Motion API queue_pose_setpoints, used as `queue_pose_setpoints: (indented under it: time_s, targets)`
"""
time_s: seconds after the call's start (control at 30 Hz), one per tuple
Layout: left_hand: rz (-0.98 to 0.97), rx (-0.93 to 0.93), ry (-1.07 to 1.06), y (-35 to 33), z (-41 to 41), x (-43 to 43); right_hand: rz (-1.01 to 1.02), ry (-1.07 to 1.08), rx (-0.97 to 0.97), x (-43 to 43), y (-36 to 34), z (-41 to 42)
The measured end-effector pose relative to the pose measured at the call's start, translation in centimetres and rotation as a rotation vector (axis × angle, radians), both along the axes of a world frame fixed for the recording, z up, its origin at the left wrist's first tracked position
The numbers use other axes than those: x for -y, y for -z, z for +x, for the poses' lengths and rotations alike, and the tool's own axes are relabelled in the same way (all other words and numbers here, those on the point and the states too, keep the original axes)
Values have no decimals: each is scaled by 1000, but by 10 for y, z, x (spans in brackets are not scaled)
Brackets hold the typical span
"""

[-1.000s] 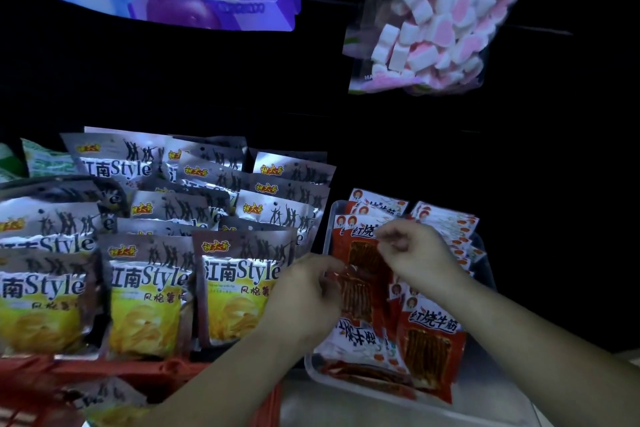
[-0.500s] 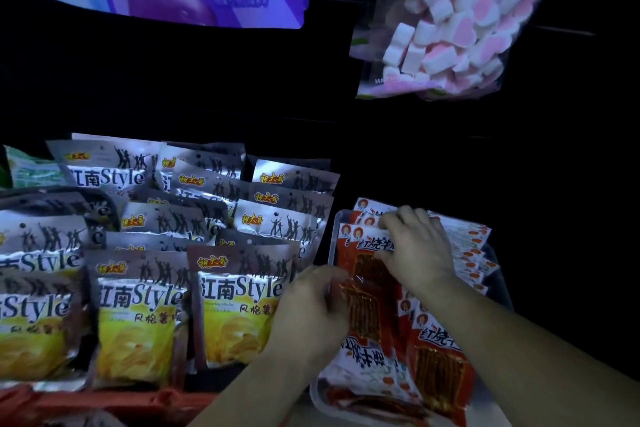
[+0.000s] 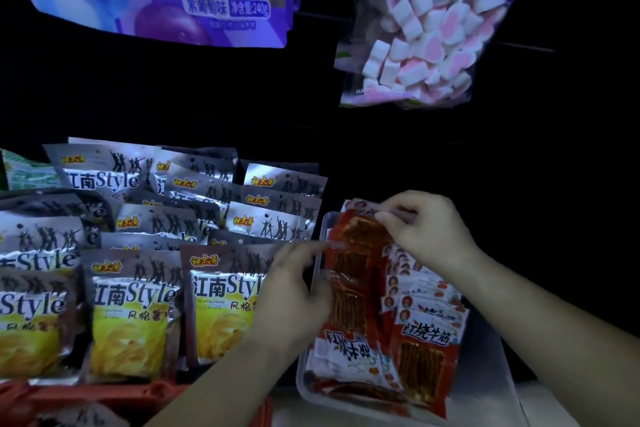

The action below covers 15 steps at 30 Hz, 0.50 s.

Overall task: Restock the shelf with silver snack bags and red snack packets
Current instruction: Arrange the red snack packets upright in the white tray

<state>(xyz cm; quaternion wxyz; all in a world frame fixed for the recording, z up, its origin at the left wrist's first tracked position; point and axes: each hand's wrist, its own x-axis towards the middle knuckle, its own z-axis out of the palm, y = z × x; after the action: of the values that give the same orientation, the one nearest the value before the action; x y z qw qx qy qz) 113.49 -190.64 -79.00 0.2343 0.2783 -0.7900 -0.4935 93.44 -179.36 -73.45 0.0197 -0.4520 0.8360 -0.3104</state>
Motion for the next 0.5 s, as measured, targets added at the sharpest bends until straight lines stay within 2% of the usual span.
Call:
queue_pose_setpoints:
  time_s: [0.13, 0.2, 0.3, 0.37, 0.43, 0.5]
  targets:
    - [121, -115, 141, -47, 13, 4, 129, -171, 249, -8, -62, 31]
    - [200, -146, 194, -64, 19, 2, 122, -169, 406, -15, -86, 47]
    - [340, -175, 200, -85, 30, -9, -81, -33, 661, -21, -106, 69]
    - [397, -225, 197, -99, 41, -17, -243, 150, 725, -25, -111, 88]
    - [458, -295, 171, -109, 54, -22, -259, 243, 751, -33, -113, 113]
    - [503, -343, 124, -118, 63, -25, -235, 229, 831, -42, -115, 139]
